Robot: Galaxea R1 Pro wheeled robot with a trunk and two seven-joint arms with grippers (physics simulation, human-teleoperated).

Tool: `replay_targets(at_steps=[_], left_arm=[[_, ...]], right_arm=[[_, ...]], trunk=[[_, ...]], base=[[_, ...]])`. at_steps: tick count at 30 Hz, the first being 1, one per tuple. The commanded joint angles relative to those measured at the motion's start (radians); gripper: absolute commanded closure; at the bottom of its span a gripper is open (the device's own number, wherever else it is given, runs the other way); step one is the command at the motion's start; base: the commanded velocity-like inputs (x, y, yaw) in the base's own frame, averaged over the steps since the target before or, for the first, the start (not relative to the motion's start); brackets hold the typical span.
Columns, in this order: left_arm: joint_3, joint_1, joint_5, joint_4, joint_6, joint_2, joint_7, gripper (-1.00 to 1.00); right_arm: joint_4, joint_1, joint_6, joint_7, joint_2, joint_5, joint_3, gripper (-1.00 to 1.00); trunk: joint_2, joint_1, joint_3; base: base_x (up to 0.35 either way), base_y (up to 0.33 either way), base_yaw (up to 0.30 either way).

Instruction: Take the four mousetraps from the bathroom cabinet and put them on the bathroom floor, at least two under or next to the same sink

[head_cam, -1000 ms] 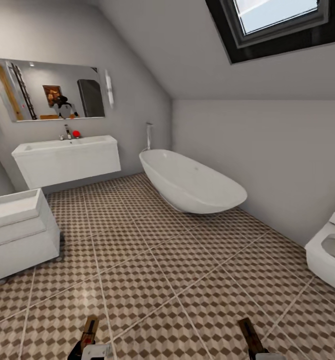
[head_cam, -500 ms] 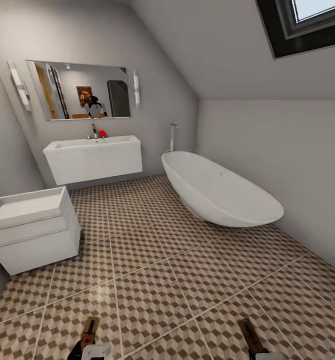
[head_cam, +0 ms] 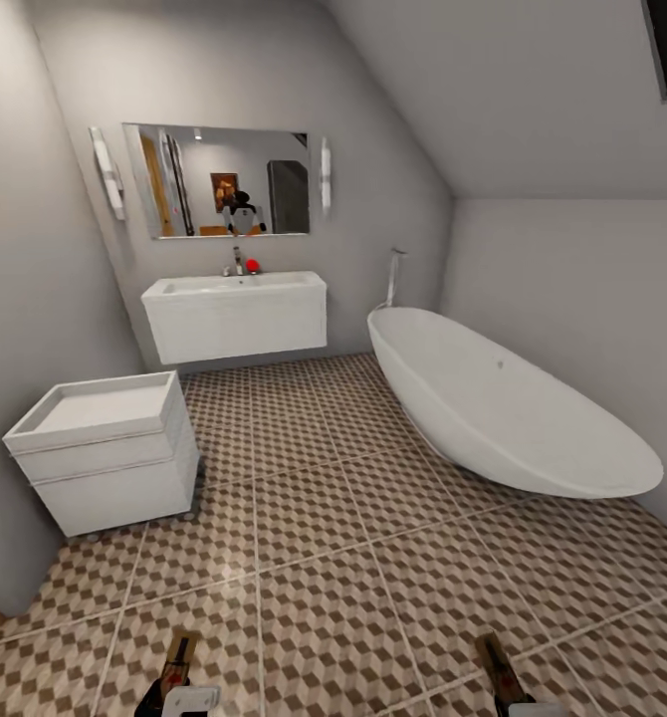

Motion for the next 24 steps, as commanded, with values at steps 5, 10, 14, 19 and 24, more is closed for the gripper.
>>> replay_targets(at_steps=[5,10,14,19,24], left_arm=[[-0.006,-0.001,-0.01,0.004,-0.001,-0.001,0.014,1.0],[-0.006,-0.001,-0.01,0.004,-0.001,-0.002,0.014,1.0],[-0.006,-0.001,-0.01,0.004,-0.001,-0.002,0.014,1.0],[-0.006,-0.001,-0.01,0.004,-0.001,-0.003,0.014,1.0],[-0.006,-0.001,-0.01,0.004,-0.001,-0.003,0.014,1.0]], right_arm=[[-0.001,-0.001,-0.003,-0.005,-0.001,-0.008,0.008,1.0],[-0.001,-0.001,-0.003,-0.005,-0.001,-0.008,0.008,1.0],[-0.001,-0.001,-0.004,-0.005,-0.001,-0.008,0.008,1.0],[-0.001,0.0,-0.004,-0.005,-0.001,-0.008,0.008,1.0],[-0.001,-0.001,-0.004,-0.005,-0.001,-0.008,0.008,1.0]], trunk=[[-0.001,0.001,-0.001],[-0.001,0.001,-0.001],[-0.001,0.001,-0.001],[-0.001,0.001,-0.001],[-0.001,0.001,-0.001]], base=[[0.332,0.0,0.262],[0.332,0.0,0.05],[0.332,0.0,0.006],[0.332,0.0,0.001],[0.332,0.0,0.0]])
